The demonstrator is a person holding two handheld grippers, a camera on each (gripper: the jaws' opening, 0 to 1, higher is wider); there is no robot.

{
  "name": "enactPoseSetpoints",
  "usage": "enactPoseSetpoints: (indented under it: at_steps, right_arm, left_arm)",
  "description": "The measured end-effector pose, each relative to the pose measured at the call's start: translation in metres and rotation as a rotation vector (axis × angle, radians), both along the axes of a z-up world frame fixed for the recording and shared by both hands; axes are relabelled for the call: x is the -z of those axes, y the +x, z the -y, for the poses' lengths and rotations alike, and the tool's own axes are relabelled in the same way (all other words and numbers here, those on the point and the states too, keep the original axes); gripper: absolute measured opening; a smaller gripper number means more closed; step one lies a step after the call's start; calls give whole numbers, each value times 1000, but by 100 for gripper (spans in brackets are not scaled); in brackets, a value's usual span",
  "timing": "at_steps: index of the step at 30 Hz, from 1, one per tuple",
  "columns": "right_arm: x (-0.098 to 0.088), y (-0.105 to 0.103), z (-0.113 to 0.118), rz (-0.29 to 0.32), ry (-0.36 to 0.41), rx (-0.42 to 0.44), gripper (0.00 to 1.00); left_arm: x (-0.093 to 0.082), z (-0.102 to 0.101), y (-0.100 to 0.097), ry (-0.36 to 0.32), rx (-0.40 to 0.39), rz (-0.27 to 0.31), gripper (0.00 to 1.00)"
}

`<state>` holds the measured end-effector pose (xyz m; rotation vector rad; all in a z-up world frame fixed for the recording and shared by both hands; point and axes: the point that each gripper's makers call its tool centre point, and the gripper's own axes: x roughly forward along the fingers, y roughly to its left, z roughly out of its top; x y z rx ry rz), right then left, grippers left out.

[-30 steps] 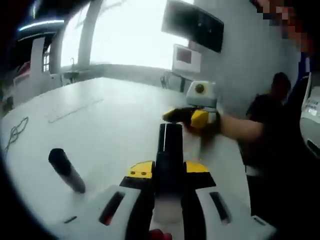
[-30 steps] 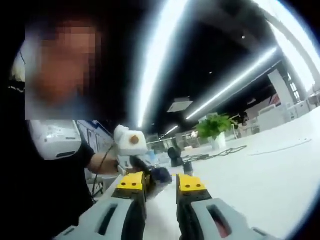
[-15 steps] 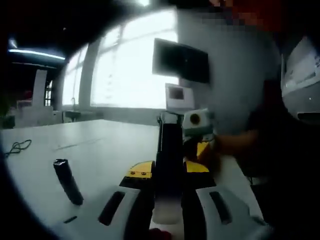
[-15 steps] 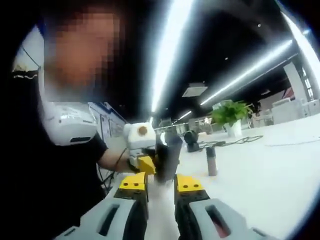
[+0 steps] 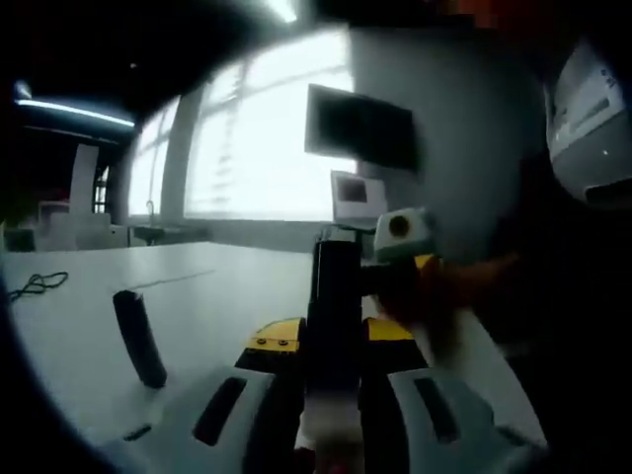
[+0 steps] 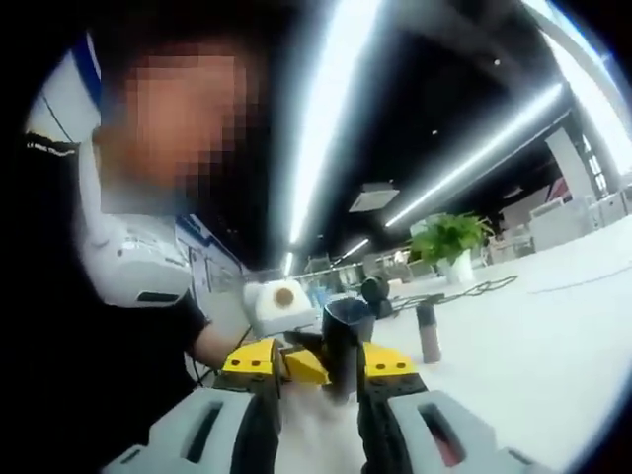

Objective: Pick up cosmetic bottle twist off cap place on table pick up cap screw tight cap place on table

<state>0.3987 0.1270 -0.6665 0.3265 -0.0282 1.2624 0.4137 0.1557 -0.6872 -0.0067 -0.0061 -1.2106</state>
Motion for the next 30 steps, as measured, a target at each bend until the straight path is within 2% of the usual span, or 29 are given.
enactPoseSetpoints:
  at_steps: [4, 17, 22, 28, 30]
  right_arm:
    - [-2, -1, -4, -7, 17, -18, 23]
    - [-12, -6, -38, 18, 7, -73, 23]
    - [-12, -7, -39, 17, 2, -78, 23]
    - [-9, -3, -34, -4, 24, -54, 23]
    - [-9, -2, -34, -9, 30, -52, 23]
  left_arm:
    - [2, -1, 0, 17, 1, 24, 9]
    - [2, -16, 0, 3, -25, 24, 11]
    - [0, -17, 0, -4, -27, 44, 11]
    - [0, -14, -1, -9, -32, 96, 13]
    - [3, -15, 1, -2, -35, 63, 13]
